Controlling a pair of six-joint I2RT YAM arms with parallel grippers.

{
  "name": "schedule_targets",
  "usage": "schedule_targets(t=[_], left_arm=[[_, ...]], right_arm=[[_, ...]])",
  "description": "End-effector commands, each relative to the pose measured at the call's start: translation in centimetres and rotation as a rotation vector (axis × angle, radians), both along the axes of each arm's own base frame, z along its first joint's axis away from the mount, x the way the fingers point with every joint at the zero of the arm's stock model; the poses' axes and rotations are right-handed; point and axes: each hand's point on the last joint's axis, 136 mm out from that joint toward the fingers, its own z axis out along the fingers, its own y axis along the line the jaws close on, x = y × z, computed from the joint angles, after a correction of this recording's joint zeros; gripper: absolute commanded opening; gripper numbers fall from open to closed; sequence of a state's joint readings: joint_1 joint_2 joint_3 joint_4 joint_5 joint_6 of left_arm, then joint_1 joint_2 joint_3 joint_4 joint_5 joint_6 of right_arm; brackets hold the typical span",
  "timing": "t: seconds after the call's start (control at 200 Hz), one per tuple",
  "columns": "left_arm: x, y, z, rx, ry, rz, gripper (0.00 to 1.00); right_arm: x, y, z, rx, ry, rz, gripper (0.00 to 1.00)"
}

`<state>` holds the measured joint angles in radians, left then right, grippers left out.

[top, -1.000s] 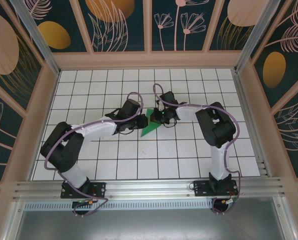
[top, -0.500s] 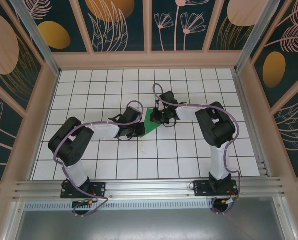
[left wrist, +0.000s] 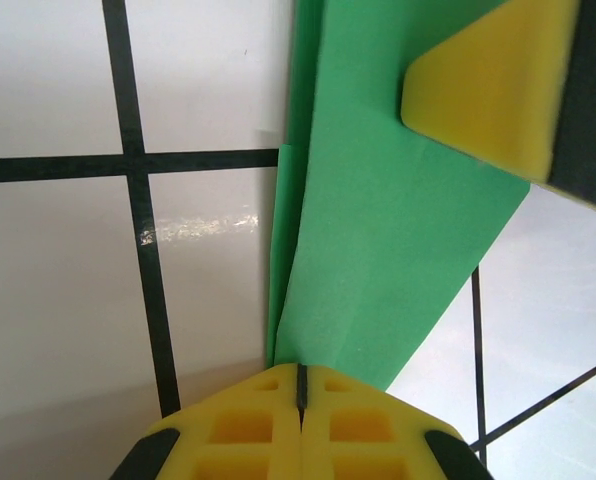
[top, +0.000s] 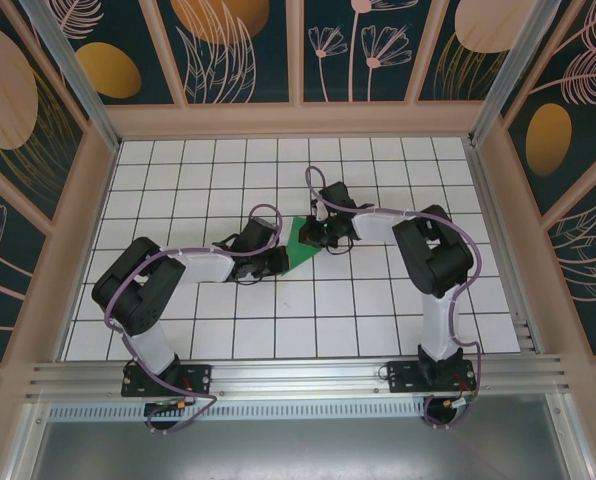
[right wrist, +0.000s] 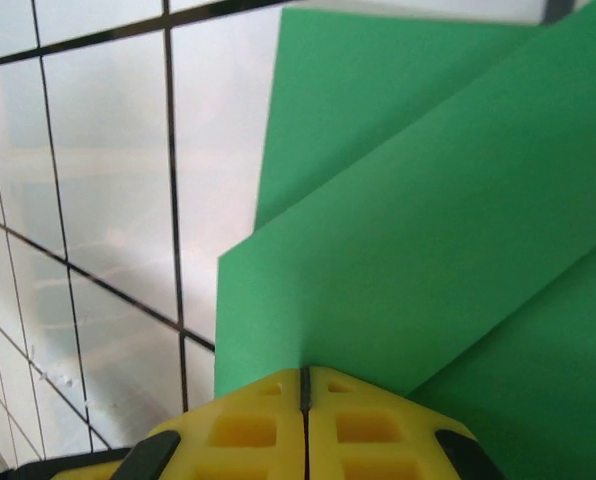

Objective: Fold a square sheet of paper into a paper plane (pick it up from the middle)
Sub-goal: Fourth fold the wing at the center of the table.

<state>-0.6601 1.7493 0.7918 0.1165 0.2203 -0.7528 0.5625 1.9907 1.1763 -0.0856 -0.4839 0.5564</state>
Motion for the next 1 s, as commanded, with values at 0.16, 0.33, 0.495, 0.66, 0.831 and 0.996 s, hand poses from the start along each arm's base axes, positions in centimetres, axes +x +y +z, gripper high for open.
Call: schedule_targets(t=[0.16,0.33,0.495,0.66,0.831,0.996], left_arm=[[-2.8,1.7,-2.9,0.075,0.123,-0.012,0.02],[-2.7,1.6,-2.7,0.072,0.118,-0.014,0.02],[-1.9,0.9,-1.0,0.041,0.085,-0.014,0.03],[-0.1,-1.4,4.0,-0.094,-0.02,-0.027,0.1],[0.1,-2.4,5.4,-0.175,-0.038,-0.031,0.1],[-0.8,-1.5,2.3,-0.111,0.034,-0.018,0.08]], right_arm=[[-3.3,0.9,0.1,0.04,0.05,0.059,0.08],[-4.1,1.2,-0.9,0.033,0.08,0.083,0.08],[-3.9,0.2,-2.4,-0.04,0.097,0.05,0.07],[-3.7,-0.3,-2.8,-0.071,0.097,0.026,0.07],[-3.3,-0.1,-2.4,-0.067,0.083,0.024,0.07],[-3.2,0.0,-2.3,-0.058,0.082,0.023,0.07]])
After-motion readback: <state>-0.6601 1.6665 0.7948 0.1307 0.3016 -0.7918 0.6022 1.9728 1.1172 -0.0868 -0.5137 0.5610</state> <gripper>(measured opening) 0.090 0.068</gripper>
